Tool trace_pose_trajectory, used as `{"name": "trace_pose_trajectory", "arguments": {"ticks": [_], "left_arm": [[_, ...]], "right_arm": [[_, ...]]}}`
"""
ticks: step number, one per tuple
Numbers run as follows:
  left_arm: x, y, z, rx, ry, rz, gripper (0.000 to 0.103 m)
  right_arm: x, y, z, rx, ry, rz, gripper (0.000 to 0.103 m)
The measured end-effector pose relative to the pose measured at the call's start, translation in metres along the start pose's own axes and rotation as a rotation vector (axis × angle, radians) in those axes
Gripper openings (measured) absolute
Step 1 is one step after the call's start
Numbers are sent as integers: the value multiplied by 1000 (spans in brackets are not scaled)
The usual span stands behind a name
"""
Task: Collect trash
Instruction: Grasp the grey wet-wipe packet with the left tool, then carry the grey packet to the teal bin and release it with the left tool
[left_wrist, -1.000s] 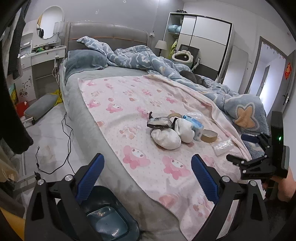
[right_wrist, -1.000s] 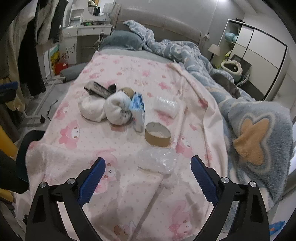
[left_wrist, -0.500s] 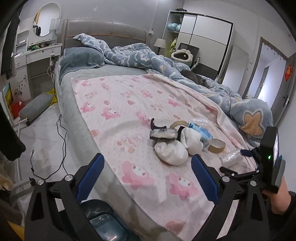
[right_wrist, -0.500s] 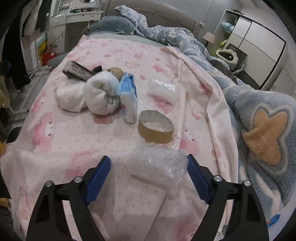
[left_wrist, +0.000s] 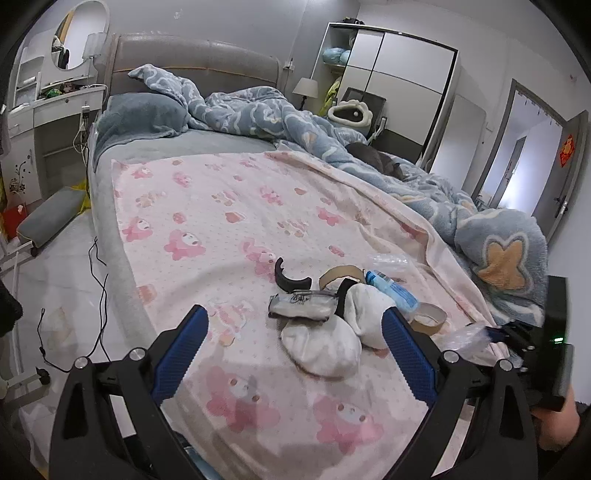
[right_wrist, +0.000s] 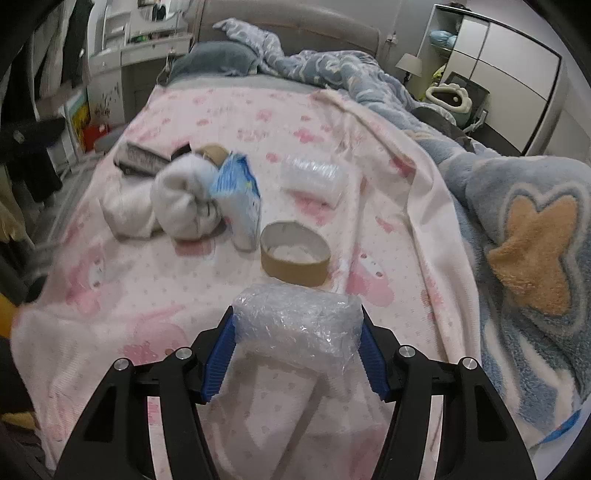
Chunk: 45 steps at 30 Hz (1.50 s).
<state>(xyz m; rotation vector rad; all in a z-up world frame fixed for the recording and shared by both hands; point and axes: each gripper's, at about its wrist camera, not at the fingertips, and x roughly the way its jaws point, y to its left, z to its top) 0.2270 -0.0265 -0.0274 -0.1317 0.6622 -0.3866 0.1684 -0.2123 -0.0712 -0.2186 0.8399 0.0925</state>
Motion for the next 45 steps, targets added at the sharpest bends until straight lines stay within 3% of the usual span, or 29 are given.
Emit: {"name": "trace_pose_trajectory", "arguments": {"ticks": [11, 18, 20, 24, 37, 45], "left_arm": [[53, -3, 2, 28, 58, 11, 95], [80, 7, 1, -18, 105, -72, 87], [86, 9, 0, -37, 116, -96, 83], [94, 11, -2, -67, 120, -110, 58], [59, 9, 9, -69, 35, -59, 57], [26, 18, 7, -44, 2, 58, 57]], "right_arm": [[-26, -22, 6, 109, -99, 159, 62], [-29, -39, 3, 165, -106, 188, 62], [-28, -43, 2, 175, -102, 192, 62], [-27, -47, 0, 177, -96, 191, 62], [-30, -30, 13, 149, -114, 217, 62], [-26, -13, 22, 147, -113, 246, 62]]}}
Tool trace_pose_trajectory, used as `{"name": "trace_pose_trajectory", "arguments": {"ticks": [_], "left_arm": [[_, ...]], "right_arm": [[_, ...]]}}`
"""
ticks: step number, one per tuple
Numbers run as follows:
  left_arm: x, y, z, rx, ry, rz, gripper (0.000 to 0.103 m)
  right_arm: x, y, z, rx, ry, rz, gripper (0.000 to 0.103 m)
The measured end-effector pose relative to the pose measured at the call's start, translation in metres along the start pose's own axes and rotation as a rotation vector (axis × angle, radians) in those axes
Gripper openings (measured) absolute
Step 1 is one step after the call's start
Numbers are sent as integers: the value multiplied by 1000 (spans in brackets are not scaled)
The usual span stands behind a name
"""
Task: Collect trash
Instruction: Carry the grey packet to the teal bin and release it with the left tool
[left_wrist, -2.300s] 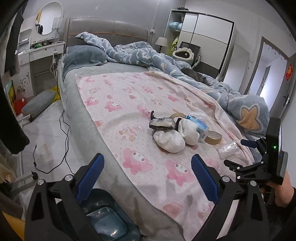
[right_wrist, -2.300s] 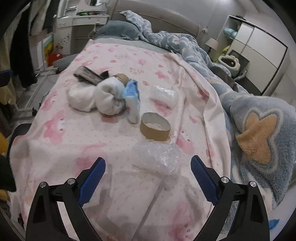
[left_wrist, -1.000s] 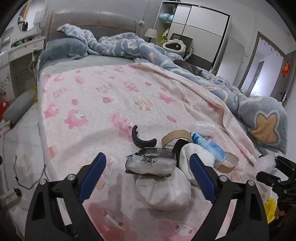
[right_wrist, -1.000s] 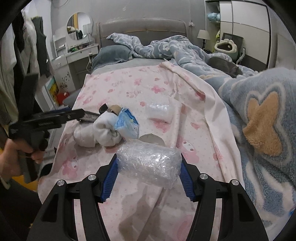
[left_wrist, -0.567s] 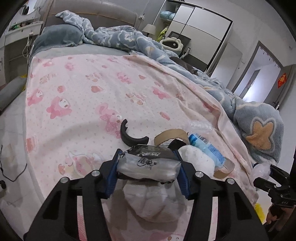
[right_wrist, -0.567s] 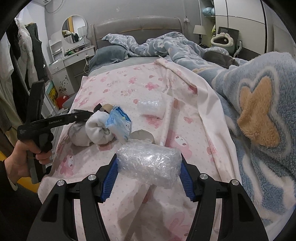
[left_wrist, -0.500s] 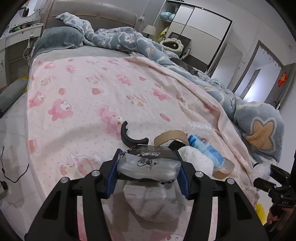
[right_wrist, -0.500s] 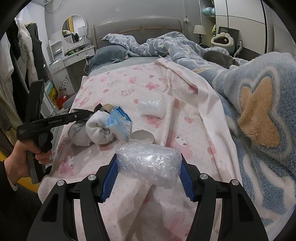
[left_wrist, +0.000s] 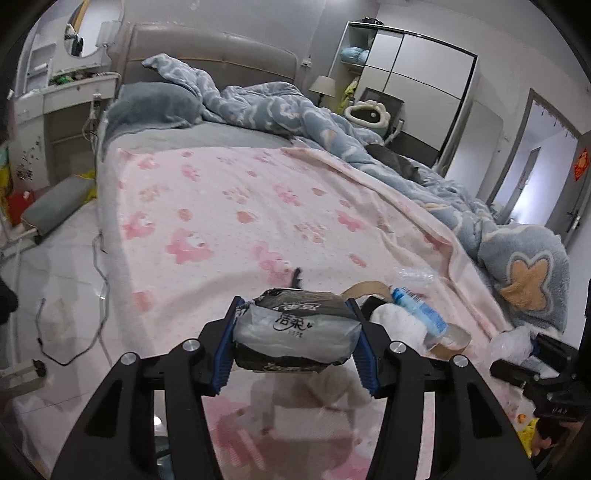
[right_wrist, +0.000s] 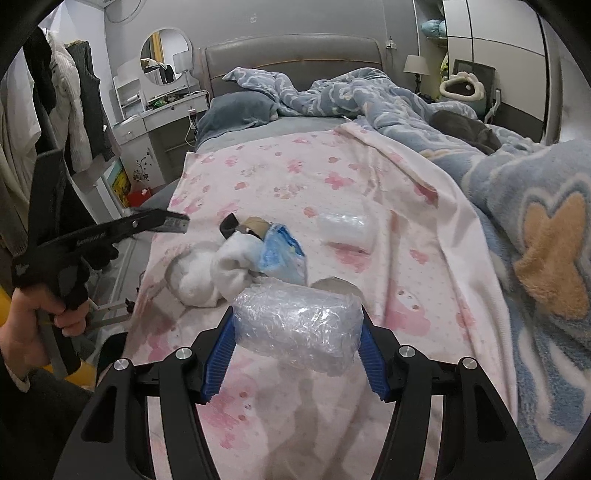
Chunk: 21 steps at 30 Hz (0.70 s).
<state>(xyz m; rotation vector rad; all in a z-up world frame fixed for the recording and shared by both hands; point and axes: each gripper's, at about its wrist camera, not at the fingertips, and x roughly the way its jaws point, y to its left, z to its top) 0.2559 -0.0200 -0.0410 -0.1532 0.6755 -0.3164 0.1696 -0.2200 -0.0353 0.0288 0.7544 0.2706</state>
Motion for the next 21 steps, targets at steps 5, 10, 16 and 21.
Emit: {"name": "trace_pose_trajectory", "arguments": {"ticks": [5, 10, 16, 21], "left_arm": [[-12, 13, -6, -1, 5, 59, 57], [-27, 26, -21, 5, 31, 117, 57], [-42, 49, -38, -10, 64, 185, 57], [-47, 76, -57, -38, 130, 243, 57]], "right_arm": [[8, 18, 7, -8, -7, 21, 62], [17, 43, 15, -21, -7, 53, 62], [26, 81, 27, -50, -5, 104, 62], [34, 116, 34, -79, 2, 148, 62]]}}
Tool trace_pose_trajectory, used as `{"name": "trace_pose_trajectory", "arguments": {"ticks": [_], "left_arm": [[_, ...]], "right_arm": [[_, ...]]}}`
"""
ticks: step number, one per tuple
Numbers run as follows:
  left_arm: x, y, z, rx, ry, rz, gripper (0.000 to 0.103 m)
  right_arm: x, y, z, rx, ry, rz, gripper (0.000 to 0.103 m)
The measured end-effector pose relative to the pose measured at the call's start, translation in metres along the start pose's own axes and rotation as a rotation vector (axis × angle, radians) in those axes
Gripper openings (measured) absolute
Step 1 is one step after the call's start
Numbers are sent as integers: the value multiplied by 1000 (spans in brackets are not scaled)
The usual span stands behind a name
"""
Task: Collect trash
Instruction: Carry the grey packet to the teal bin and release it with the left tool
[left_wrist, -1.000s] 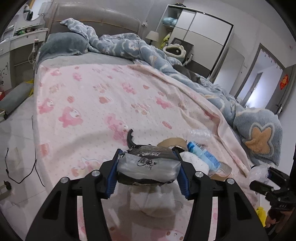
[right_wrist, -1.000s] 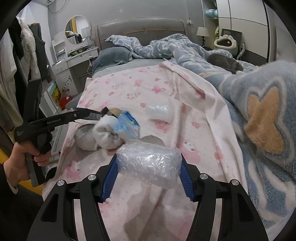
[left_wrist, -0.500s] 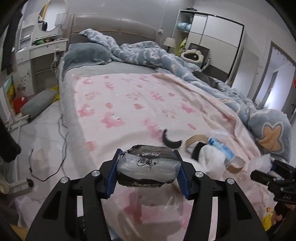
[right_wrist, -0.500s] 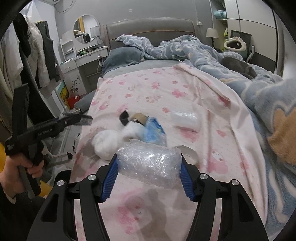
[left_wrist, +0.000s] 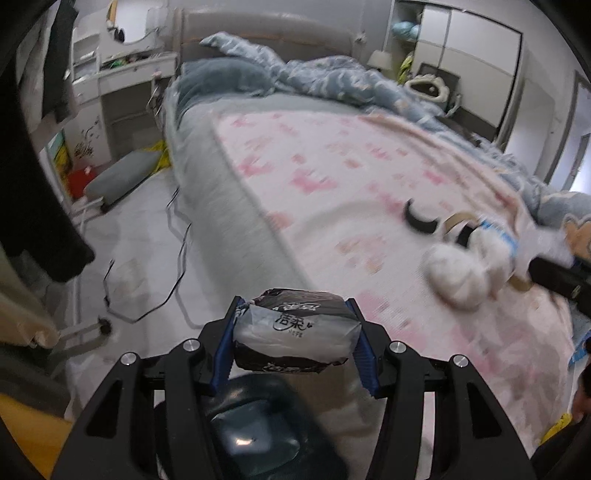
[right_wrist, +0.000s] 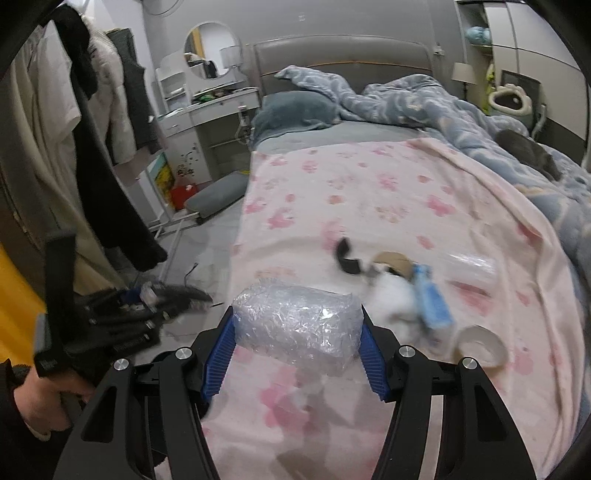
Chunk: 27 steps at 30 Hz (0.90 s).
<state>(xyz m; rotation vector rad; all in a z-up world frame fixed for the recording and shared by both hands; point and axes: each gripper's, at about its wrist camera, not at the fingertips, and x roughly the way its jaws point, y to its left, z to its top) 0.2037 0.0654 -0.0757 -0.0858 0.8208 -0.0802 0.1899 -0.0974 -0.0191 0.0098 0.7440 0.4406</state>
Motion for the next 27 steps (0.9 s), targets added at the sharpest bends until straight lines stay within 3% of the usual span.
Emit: {"name": "trace_pose_trajectory", "arguments": {"ticks": [12, 17, 27], "left_arm": [[29, 60, -55, -33, 205, 82, 57], [34, 80, -68, -77, 262, 68, 57], [58, 102, -106, -139, 448, 25, 57]], "right_arm": [[45, 68, 10, -53, 65, 108, 62], [61, 92, 10, -71, 90, 142, 62], [95, 130, 6, -110, 154, 186, 62]]}}
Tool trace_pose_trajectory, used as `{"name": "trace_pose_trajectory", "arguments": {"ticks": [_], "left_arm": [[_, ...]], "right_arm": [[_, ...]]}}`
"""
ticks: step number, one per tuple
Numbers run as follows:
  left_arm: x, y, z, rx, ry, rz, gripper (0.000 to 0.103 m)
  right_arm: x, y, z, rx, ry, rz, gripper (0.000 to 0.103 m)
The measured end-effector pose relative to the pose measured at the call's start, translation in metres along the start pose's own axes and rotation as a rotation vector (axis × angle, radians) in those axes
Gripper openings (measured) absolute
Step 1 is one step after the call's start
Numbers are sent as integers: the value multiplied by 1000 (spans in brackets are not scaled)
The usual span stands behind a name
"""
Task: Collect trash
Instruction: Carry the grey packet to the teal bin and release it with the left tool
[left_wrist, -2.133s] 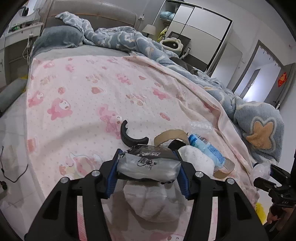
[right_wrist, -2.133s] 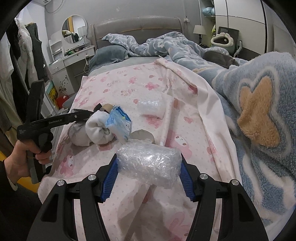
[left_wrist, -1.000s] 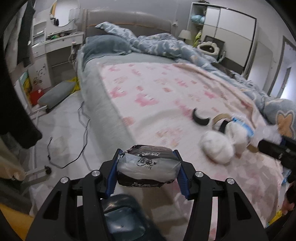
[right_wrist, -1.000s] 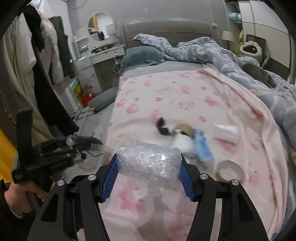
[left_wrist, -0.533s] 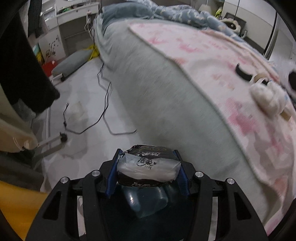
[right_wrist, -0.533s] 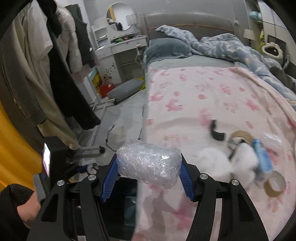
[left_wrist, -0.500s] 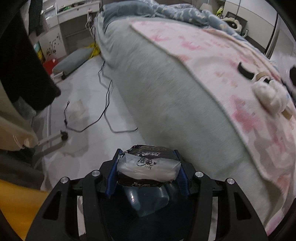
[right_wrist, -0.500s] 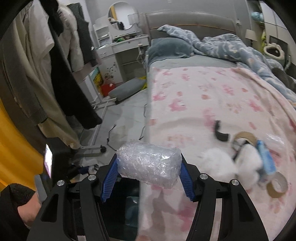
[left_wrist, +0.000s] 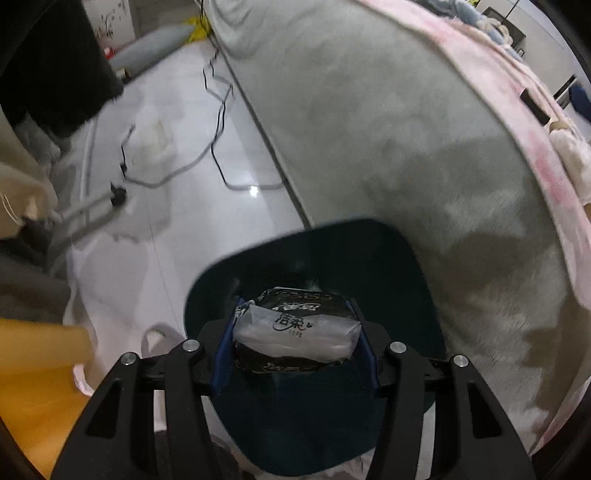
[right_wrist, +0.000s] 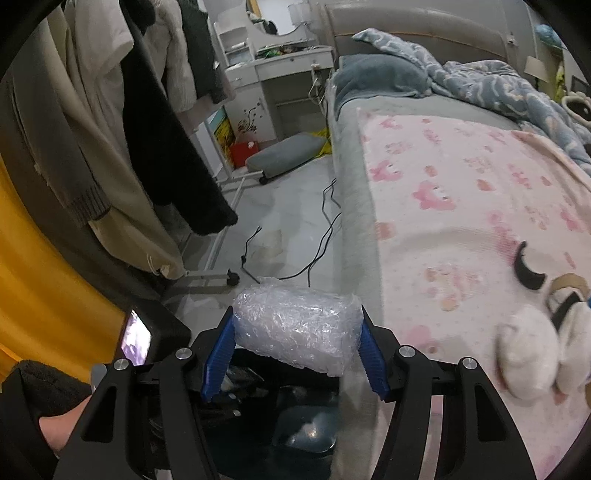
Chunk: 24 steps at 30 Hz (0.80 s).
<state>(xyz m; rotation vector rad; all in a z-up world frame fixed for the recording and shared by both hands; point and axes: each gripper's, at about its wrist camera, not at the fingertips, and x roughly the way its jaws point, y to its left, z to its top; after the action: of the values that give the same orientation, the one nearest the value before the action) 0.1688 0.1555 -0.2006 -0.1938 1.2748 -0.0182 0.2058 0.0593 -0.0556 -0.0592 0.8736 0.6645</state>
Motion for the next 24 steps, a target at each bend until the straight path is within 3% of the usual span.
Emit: {"name": "trace_pose_trajectory", "arguments": {"ticks": [8, 11, 18, 24], "left_arm": [[17, 10, -15, 37, 94, -2, 58], [17, 10, -18, 57, 105, -10, 65], [11, 15, -23, 75, 102, -21, 77], [-9, 29, -17, 52, 37, 4, 78]], "right_arm": [[30, 12, -3, -4, 62, 21, 62], [38, 18, -5, -15, 79, 23, 62], [60, 22, -12, -20, 136, 14, 62], [76, 22, -18, -26, 186, 2, 62]]}}
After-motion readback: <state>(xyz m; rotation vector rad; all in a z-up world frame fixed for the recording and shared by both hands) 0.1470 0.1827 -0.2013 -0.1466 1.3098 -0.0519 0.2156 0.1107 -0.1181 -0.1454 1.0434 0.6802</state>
